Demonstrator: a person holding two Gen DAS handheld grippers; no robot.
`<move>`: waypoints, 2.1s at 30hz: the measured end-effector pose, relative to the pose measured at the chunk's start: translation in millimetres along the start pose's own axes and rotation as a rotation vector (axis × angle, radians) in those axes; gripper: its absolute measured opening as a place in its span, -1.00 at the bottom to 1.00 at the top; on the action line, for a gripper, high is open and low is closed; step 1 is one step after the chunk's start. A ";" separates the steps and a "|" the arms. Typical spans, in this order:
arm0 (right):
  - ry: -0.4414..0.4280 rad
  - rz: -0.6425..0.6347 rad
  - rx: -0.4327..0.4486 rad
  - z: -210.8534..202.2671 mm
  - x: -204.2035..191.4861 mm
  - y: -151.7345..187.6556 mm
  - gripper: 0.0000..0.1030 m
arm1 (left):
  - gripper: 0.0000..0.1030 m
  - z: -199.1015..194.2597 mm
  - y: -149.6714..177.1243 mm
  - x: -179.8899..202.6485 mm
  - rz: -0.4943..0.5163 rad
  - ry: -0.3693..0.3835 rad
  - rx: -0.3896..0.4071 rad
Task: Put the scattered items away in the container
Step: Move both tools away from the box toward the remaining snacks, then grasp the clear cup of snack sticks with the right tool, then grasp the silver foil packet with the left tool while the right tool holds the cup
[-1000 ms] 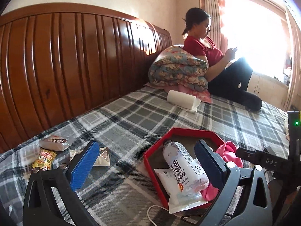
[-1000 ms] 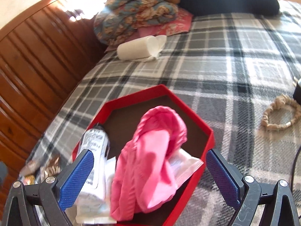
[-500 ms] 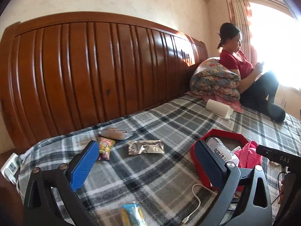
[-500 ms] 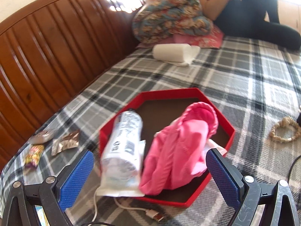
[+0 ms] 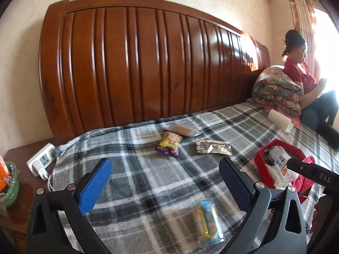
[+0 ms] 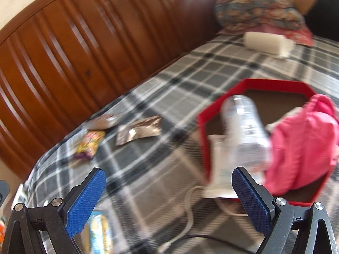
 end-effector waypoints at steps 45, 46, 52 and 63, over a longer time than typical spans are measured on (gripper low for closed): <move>0.168 -0.344 -0.164 194.1 -29.3 47.3 0.17 | 1.00 216.0 27.0 28.5 0.148 0.071 -0.209; 0.198 -0.357 -0.161 194.1 -25.9 47.1 0.31 | 1.00 220.0 24.2 33.1 0.150 0.088 -0.205; 0.241 -0.328 -0.146 186.0 -13.2 48.4 0.38 | 1.00 242.9 7.7 68.7 0.205 0.184 -0.185; 0.186 -0.389 -0.167 163.8 -0.9 65.7 0.02 | 1.00 289.0 -29.2 188.1 0.385 0.501 -0.115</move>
Point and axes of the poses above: each gripper's, at about its wrist camera, not at the fingertips, and z roughly the way its jaws point, x to its right, y to its underside, the point moved 9 cm from there along z, roughly the way its jaws point, and after that the axes turned 11 degrees about z, right-handed, at the moved point
